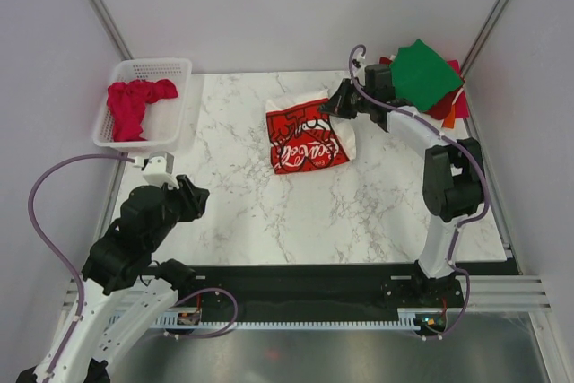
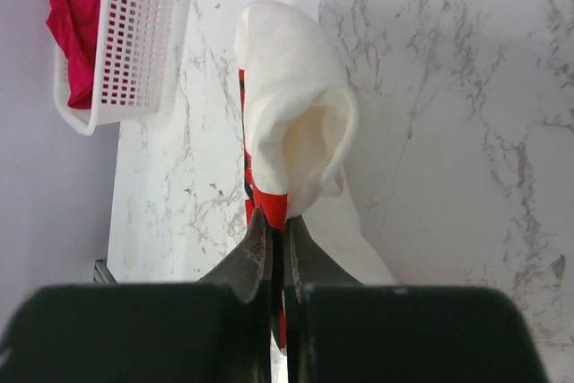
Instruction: Fold and stack the t-shirts
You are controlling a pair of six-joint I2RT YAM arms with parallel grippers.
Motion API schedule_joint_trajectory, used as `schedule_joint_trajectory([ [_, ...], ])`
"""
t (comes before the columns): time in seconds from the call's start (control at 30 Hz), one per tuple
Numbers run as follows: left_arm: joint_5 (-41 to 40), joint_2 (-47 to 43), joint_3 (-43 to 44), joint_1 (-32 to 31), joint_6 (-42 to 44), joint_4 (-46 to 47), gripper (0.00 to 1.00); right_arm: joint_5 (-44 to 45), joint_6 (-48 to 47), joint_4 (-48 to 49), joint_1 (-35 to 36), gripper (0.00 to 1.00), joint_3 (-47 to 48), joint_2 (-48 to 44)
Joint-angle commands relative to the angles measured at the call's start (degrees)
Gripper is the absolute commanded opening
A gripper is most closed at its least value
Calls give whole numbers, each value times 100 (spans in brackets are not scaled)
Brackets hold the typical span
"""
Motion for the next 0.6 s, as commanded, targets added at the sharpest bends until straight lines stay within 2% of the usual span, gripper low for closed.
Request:
schedule_joint_trajectory([
  [0.0, -204, 38, -2, 8, -109, 229, 46, 174, -164, -412, -61, 0, 549, -31],
  [0.27, -291, 65, -20, 8, -127, 220, 46, 578, -437, -1659, -298, 0, 2210, 356],
  [0.4, -327, 74, -29, 8, -136, 220, 47, 702, -508, -2336, -535, 0, 3648, 567],
  [0.47, -336, 91, -46, 8, -136, 220, 47, 518, -333, -2670, -860, 0, 4222, 804],
  [0.53, -353, 118, -46, 8, -144, 229, 47, 246, -157, -2915, -1324, 0, 5179, 1189],
  [0.57, -353, 152, -55, 8, -144, 220, 47, -95, 105, -2969, -1466, 0, 5505, 1330],
])
